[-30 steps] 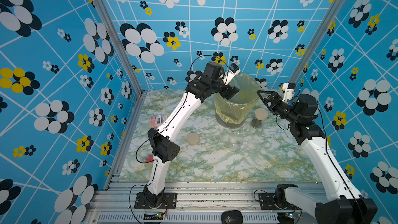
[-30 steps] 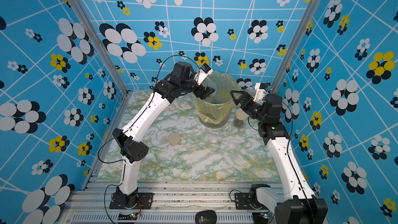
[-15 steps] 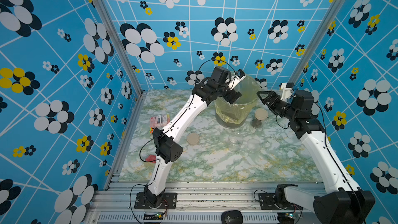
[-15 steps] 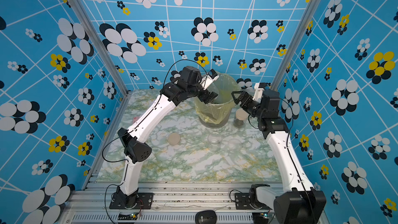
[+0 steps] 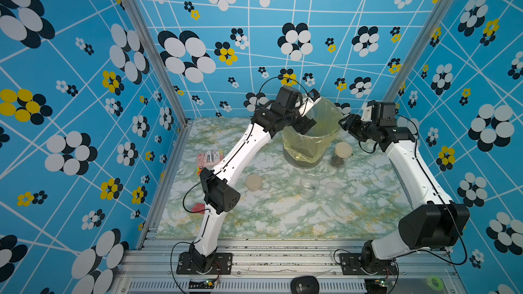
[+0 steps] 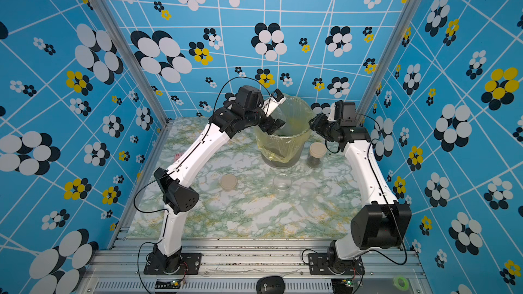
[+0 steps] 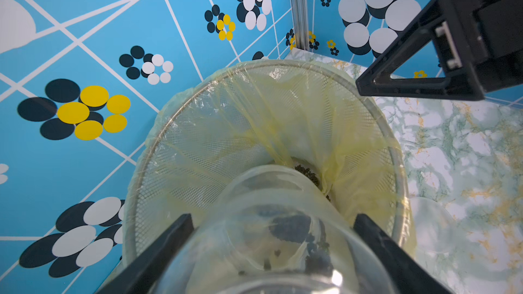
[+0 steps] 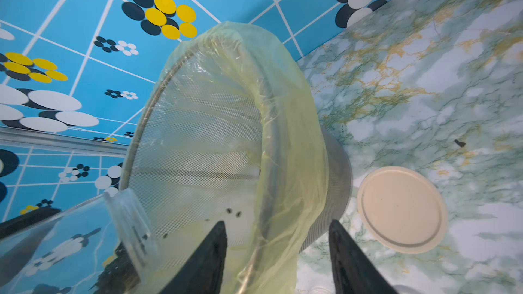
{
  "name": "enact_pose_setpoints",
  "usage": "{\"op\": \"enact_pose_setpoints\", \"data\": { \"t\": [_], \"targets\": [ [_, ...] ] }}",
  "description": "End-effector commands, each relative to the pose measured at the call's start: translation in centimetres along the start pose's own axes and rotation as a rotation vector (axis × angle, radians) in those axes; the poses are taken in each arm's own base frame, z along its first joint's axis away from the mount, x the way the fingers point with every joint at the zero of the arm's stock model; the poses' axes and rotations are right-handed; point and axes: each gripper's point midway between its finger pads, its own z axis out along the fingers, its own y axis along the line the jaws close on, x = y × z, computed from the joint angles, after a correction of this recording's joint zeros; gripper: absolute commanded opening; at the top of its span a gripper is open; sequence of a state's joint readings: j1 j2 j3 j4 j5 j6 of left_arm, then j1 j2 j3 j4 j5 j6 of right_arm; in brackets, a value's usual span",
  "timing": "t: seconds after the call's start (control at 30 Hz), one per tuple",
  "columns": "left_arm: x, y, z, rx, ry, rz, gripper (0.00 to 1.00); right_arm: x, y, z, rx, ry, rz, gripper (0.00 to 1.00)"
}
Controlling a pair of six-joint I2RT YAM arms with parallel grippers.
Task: Empty moldy tea leaves from jars
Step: Move the trash bin to the center of the board.
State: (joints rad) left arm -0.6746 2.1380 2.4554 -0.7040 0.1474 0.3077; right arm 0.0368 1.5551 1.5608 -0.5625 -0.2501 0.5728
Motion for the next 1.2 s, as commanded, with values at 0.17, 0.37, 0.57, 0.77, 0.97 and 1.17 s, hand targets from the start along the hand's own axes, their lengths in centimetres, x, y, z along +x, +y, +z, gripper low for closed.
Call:
{"op": "enact_pose_setpoints", "data": {
  "t": [0.17, 0.37, 0.57, 0.77, 0.97, 1.17],
  "targets": [
    [-2.7, 0.9, -1.4, -0.020, -0.099, 0.001, 0.28, -0.1, 1.0, 1.5, 0.016, 0.069, -0.056, 0.46],
    [-3.1, 1.2, -2.5, -0.042, -0.104, 0.018, 0.28, 0.9, 2.0, 2.5, 0.019, 0.155, -0.117, 0.43],
    [-3.2, 1.3, -3.2, -0.047, -0.104, 0.025, 0.28, 1.8, 2.3, 3.5, 0.039, 0.226, -0.165, 0.39],
    [-3.5, 1.5, -4.0, -0.053, -0.108, 0.030, 0.28, 3.7, 3.7, 4.2, 0.027, 0.300, -0.233, 0.35],
    [-3.5, 1.6, -4.6, -0.057, -0.105, 0.033, 0.28, 4.6, 5.3, 4.5, -0.019, 0.378, -0.301, 0.27],
    [-3.2, 1.8, -5.5, -0.062, -0.092, 0.035, 0.28, 5.1, 6.8, 4.1, -0.065, 0.411, -0.362, 0.20]
  ]
}}
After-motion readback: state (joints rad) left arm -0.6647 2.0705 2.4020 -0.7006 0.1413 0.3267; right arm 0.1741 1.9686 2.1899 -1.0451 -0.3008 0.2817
